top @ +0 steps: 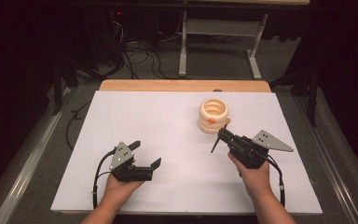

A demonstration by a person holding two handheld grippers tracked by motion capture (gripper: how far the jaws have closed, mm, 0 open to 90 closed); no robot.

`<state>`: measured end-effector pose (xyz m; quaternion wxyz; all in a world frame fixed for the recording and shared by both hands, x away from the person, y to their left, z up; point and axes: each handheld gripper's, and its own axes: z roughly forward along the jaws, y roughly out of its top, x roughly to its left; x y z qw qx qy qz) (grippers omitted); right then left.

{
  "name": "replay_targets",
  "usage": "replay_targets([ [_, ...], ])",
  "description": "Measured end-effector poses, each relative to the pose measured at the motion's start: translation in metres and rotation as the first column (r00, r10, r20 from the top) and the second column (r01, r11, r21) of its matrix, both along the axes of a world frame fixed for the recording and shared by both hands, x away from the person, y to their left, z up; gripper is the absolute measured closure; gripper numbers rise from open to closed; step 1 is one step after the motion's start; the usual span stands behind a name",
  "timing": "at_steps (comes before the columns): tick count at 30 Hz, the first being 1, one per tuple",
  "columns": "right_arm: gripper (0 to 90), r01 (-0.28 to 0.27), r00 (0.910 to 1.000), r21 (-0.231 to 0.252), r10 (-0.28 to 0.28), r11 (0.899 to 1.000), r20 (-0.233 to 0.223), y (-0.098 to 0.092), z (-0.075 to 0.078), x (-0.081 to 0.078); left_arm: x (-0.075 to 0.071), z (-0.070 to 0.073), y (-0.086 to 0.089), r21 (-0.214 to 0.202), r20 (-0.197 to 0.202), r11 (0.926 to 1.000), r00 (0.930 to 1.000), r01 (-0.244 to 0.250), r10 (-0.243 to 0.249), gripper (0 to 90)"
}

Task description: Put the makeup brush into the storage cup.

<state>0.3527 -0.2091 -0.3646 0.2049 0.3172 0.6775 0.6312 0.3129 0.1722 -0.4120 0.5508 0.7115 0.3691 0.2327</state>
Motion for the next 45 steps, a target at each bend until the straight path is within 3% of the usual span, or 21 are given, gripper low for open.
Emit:
replay_targets([
  [14,85.4,0.068,0.9975,-0.014,-0.067,0.998,0.020,-0.013,0.000,0.004,-0.001,-0.001,-0.003,0.002,0.009,1.0000,1.0000,0.004,-0.004,0.9],
  [24,85.4,0.109,0.9936,0.025,-0.110,0.994,0.026,-0.025,0.002,0.008,-0.001,-0.002,-0.005,-0.001,-0.004,0.9999,0.9999,0.012,-0.012,0.8],
  [32,85.4,0.129,0.9912,0.012,-0.129,0.992,0.030,-0.020,0.004,0.013,-0.001,0.000,-0.003,-0.003,0.000,0.9999,0.9999,0.011,-0.011,0.8],
  [45,85.7,0.153,0.9855,-0.010,-0.152,0.988,0.076,-0.013,0.018,0.026,-0.001,0.000,-0.002,-0.008,-0.003,0.9999,0.9999,0.015,-0.015,0.9],
])
